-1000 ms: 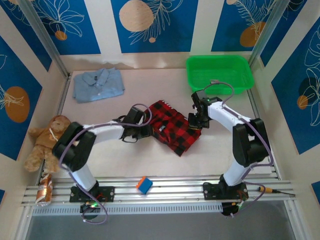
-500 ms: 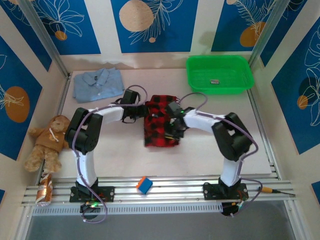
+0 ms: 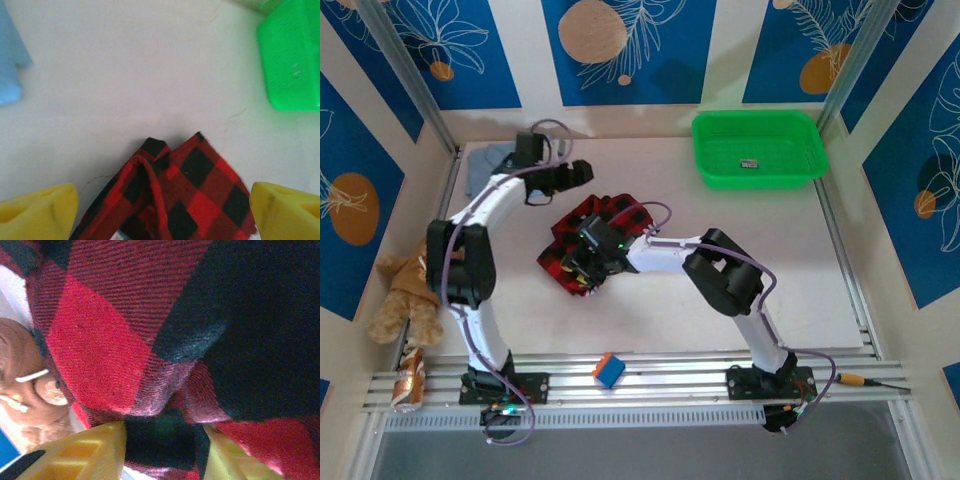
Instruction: Fold and stack the long sleeve shirts
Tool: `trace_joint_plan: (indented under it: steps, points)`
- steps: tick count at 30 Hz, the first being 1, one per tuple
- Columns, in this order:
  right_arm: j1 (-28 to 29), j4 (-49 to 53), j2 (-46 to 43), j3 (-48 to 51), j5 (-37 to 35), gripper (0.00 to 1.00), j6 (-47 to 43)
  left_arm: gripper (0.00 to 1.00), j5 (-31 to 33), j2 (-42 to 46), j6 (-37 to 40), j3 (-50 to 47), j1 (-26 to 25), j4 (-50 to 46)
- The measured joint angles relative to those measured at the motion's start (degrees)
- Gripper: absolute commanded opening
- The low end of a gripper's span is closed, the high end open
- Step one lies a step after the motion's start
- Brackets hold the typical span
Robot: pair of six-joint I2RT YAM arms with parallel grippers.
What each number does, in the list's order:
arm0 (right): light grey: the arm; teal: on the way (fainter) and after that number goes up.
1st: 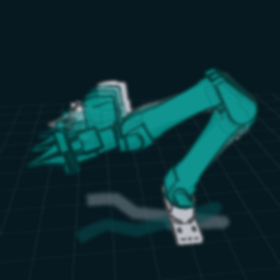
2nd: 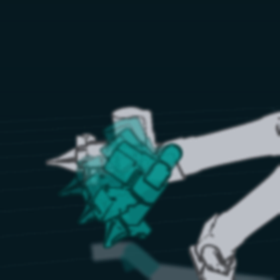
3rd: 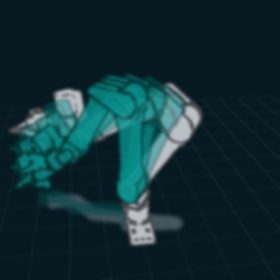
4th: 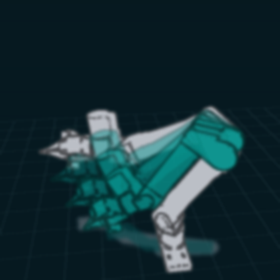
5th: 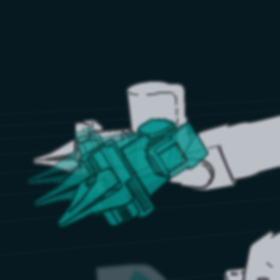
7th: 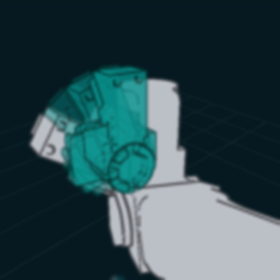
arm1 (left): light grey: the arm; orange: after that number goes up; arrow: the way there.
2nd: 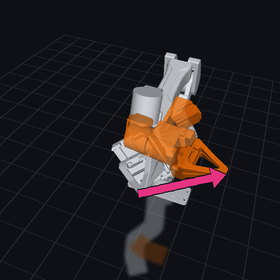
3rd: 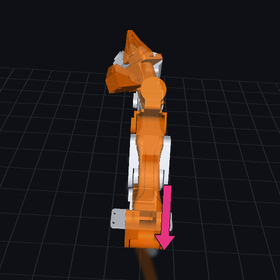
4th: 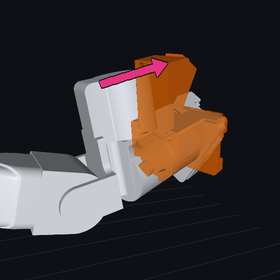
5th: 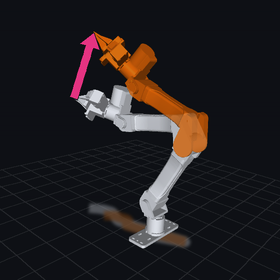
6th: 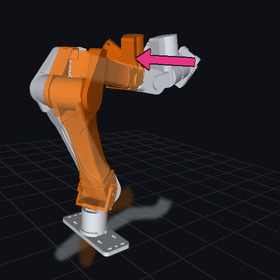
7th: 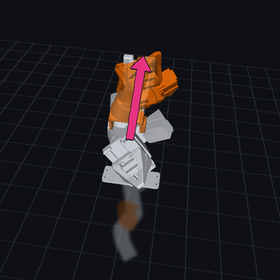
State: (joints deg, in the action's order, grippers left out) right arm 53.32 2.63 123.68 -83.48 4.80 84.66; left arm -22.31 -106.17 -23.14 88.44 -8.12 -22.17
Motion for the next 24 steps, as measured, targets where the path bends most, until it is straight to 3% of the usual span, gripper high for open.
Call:
trace_joint_plan:
  steps: [5, 12, 18, 24]
  points:
    - [-1.03, 2.75, -6.45, 4.98, 2.54, 0.61, -2.93, 1.0, 1.27, 15.15, 1.07, -3.74, 4.04, -6.36]
    - [-4.94, 23.65, -24.35, 2.08, -0.57, 0.7, -24.2, 1.0, -0.76, 39.39, -4.61, -32.65, 4.09, -8.63]
    - [-8.39, 33.53, -30.62, -0.02, -5.49, 0.72, -42.47, 0.95, -2.82, 45.53, -14.97, -54.9, 3.43, -7.04]
    - [-8.28, 36.26, -32.96, 7.96, -6.36, 0.73, -50.1, 0.91, -2.73, 43.1, -22.84, -58.82, 1.57, 0.63]
